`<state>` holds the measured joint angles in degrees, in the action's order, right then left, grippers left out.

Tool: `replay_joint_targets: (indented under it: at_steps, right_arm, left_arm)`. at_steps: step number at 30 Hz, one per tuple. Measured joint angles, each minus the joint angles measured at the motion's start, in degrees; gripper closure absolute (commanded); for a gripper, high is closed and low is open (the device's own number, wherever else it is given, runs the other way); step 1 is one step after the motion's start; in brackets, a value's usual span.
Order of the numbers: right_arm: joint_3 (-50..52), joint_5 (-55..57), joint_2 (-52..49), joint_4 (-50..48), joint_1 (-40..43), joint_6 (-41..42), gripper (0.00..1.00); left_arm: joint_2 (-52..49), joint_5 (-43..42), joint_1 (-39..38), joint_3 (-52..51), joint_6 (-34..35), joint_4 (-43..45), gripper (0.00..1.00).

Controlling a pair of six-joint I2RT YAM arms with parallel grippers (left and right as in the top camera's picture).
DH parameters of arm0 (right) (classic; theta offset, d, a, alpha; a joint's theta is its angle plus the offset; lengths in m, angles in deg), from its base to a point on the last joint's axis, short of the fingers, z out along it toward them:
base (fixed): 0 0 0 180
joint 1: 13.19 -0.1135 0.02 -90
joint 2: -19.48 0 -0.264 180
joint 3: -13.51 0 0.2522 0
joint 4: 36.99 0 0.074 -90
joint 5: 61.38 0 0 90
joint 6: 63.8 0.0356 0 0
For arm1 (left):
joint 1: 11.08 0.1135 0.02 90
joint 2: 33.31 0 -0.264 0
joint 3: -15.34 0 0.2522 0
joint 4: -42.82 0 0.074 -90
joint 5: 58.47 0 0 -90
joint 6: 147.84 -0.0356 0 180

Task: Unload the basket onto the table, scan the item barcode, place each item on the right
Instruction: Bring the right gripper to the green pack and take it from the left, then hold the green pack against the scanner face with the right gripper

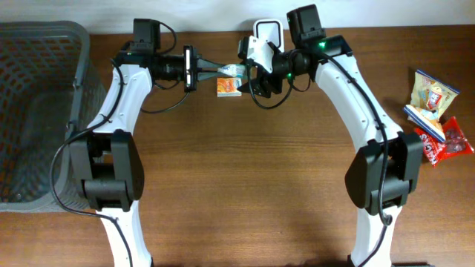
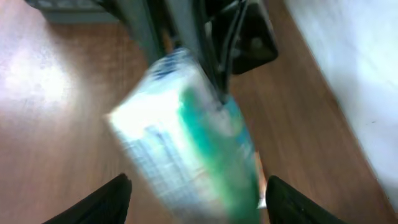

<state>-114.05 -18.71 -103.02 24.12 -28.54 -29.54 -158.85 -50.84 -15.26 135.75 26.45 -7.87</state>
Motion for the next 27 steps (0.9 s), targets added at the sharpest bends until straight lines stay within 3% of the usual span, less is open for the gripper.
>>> replay_joint_targets:
  at_steps: [3,9,11,14,16,17,18,19,20,23,27]
  right_arm:
    - [0.0,1.3,-0.3,-1.8,-0.1,0.0,0.39]
    - [0.1,3.3,-0.3,-2.2,-0.1,0.1,0.41]
    - [0.1,3.9,-0.3,-2.2,-0.1,0.2,0.51]
    - [0.1,4.0,-0.3,-2.3,-0.1,0.4,0.59]
    - [0.2,4.0,-0.3,-2.6,-0.1,0.6,0.74]
    - [0.2,4.0,-0.3,-2.9,-0.1,1.4,0.74]
    - [0.2,4.0,-0.3,-3.0,-0.1,1.6,0.80]
    - [0.2,4.0,-0.3,-3.1,-0.2,2.0,0.85]
    - [0.2,4.0,-0.3,-3.3,-0.2,2.6,0.87]
    - [0.2,4.5,-0.3,-4.6,-0.2,4.7,0.96]
    - [0.1,7.5,-0.3,-5.9,1.2,11.7,0.96]
  left_arm:
    - [0.0,-0.5,-0.2,0.0,0.0,0.0,1.00]
    - [0.0,-0.8,-0.2,0.0,0.0,0.0,1.00]
    - [0.0,-0.8,-0.2,0.0,0.0,0.0,1.00]
    - [0.0,-0.8,-0.2,0.0,0.0,0.0,1.00]
    - [0.0,-0.8,-0.2,0.0,0.0,0.1,1.00]
    - [0.0,-0.7,-0.2,0.0,0.0,0.1,1.00]
    - [0.0,-0.6,-0.2,0.0,0.0,0.1,0.87]
    - [0.0,-0.5,-0.2,0.0,0.0,0.1,0.27]
    - [0.0,-0.4,-0.2,0.0,0.1,0.2,0.01]
    - [0.0,-0.4,-0.2,0.1,-1.0,0.9,0.01]
    - [0.0,2.4,-0.2,0.1,-3.8,0.9,0.01]
